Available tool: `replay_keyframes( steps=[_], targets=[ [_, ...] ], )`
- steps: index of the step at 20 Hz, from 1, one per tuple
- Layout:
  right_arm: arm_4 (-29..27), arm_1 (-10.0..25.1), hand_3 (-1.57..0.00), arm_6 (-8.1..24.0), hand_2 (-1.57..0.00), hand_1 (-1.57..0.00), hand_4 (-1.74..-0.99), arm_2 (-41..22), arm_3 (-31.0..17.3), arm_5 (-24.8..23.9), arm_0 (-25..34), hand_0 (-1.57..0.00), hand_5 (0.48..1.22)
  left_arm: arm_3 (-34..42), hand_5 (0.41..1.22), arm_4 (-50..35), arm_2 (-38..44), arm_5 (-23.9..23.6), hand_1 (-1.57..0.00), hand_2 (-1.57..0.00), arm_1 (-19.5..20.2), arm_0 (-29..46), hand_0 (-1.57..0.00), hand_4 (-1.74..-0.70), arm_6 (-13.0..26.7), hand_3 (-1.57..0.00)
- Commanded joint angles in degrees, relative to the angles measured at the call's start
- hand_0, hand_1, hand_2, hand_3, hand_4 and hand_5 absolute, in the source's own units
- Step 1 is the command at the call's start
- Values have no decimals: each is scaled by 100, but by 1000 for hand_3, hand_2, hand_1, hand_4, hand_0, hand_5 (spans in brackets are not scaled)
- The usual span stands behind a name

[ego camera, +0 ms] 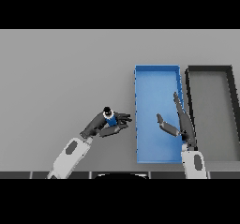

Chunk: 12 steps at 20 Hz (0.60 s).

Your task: Pick up the blue pipe and place it into the blue bin.

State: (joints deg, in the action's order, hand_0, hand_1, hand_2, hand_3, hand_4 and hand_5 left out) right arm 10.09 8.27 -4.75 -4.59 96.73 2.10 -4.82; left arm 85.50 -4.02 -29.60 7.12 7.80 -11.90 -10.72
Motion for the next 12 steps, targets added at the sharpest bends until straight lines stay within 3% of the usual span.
replay_keyframes(
  steps=[1, 9, 12],
  targets=[
    [40, 16, 1, -17, 1, 1, -1204, 11, -12, -30, -36, 1, 640, 42, 1212, -55, 11, 43, -1548, -1551, -42, -61, -1544, -1466, 160, -1550],
    [86, 96, 1, -140, 1, 1, -1151, 45, -54, -32, -41, 1, 643, 577, 1220, 51, -38, 280, -1567, -1568, -117, -199, -1566, -1467, 635, -1568],
    [384, -125, 1, -158, 1, 1, -1139, -77, 359, -395, -533, 1, 643, 613, 1220, 150, -59, 303, -1569, -1569, -211, -167, -1569, -1466, 711, -1569]
  ],
)
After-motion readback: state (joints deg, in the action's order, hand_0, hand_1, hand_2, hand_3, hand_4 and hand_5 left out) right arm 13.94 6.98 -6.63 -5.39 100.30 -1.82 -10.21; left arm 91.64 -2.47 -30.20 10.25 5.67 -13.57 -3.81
